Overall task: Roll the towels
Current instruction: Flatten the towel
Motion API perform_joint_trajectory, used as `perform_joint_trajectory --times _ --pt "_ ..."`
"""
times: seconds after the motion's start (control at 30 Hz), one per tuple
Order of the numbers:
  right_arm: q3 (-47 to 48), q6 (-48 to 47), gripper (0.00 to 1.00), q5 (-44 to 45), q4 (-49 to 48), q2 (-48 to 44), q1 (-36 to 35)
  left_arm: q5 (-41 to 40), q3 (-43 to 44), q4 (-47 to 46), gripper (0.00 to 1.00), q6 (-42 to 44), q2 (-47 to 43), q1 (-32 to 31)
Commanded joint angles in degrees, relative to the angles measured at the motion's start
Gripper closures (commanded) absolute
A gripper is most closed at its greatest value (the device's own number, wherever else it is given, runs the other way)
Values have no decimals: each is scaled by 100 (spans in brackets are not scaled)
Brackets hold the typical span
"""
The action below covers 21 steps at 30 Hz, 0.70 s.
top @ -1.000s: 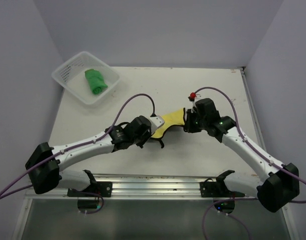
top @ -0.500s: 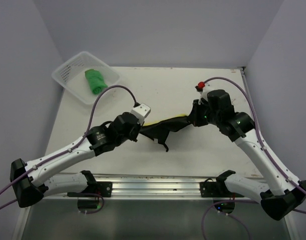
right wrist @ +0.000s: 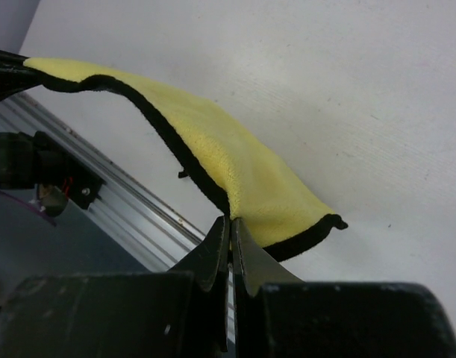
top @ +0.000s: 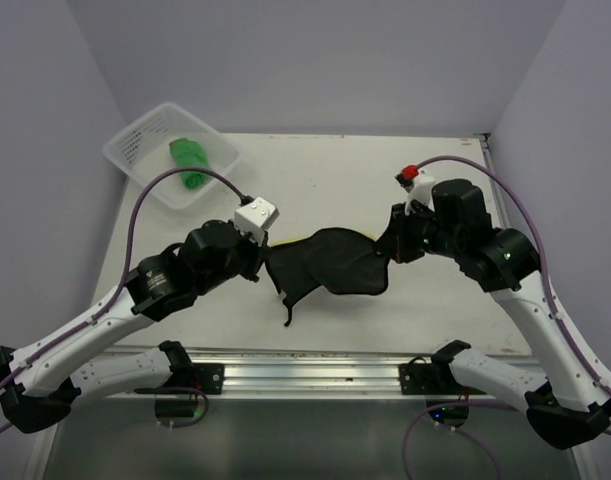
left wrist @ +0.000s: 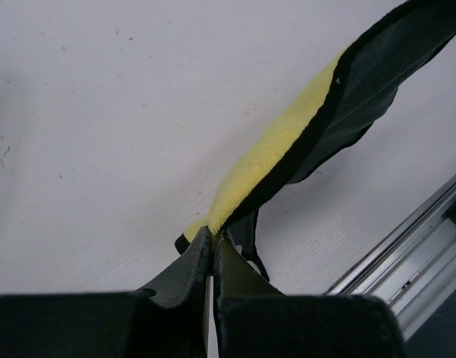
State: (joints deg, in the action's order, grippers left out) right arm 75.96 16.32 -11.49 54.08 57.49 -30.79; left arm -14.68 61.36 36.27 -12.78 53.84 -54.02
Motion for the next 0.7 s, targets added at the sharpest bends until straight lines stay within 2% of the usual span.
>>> perform_joint_trajectory --times 0.0,0.2,0.37,0.5,0.67 --pt "235 187 100 -705 269 -264 -50 499 384 213 100 56 -348 23" --pt "340 767 100 -1224 410 -555 -59 975 999 827 100 -41 -427 23" --pt "112 1250 100 -1488 428 -582 -50 879 1457 1416 100 -286 -471 23" --pt "-169 1164 100 -962 489 -424 -59 91 1520 2136 100 -278 -226 23" --pt "-345 935 100 -48 463 111 -42 -492 949 2016 100 -130 134 23"
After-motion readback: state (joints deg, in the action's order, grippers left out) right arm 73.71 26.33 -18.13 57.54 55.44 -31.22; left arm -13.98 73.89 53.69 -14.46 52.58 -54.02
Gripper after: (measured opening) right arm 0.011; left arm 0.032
